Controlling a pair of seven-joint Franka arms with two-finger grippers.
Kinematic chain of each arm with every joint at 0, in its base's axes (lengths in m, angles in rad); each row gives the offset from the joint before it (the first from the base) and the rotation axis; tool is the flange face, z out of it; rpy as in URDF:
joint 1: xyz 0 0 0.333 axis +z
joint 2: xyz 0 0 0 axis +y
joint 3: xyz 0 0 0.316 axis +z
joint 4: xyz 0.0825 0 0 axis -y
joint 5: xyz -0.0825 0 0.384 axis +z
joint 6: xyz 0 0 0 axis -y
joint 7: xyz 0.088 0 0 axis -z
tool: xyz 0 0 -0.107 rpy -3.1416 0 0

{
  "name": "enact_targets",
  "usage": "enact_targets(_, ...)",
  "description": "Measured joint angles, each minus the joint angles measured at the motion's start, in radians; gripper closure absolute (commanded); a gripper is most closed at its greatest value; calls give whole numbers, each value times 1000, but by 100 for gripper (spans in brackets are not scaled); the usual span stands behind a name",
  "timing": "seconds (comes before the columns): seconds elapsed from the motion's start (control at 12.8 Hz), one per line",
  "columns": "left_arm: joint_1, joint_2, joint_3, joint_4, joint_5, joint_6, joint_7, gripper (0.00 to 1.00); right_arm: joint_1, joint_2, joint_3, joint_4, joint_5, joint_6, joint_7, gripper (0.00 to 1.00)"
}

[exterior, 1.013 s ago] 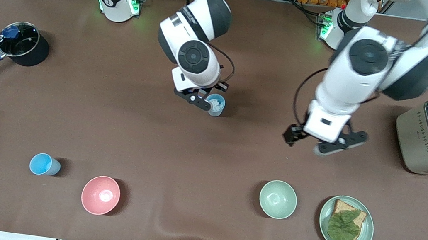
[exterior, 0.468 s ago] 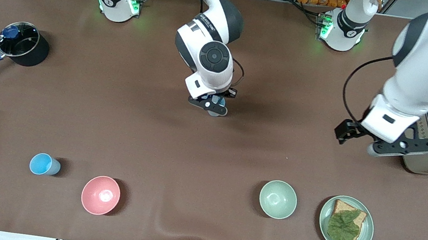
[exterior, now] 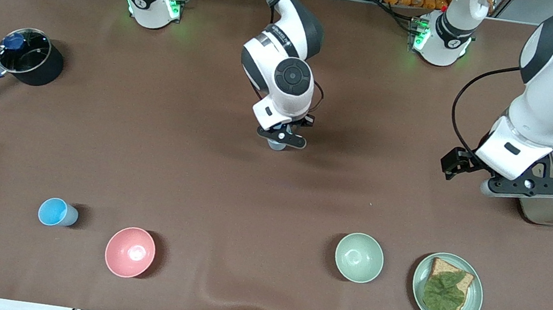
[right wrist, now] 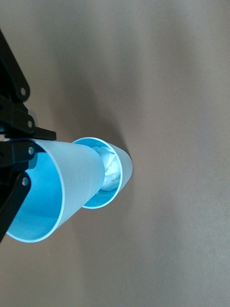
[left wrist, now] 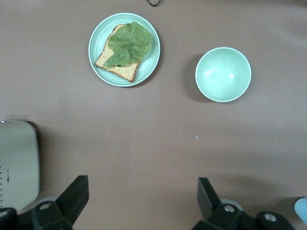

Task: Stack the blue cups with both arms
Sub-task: 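Open the right gripper and lift it away from the stacked cups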

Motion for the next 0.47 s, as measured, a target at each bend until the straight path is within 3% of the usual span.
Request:
enact_targets(0.08, 0, -10, 1, 0, 0, -1, 2, 0, 1, 1, 0, 0, -1, 0, -2, 100)
enact_targets(0.16, -1, -19, 3, 0, 0, -4, 8, 0, 1, 1, -2, 2, -3, 0, -17, 66)
enact_targets(0.23, -1, -24, 6, 0, 0, -5, 13, 0, 0, 0, -5, 2, -9, 0, -52, 1)
enact_targets(0.47, 1, -25, 10, 0, 0, -5, 16, 0, 0, 0, -13, 11, -41, -1, -115, 0)
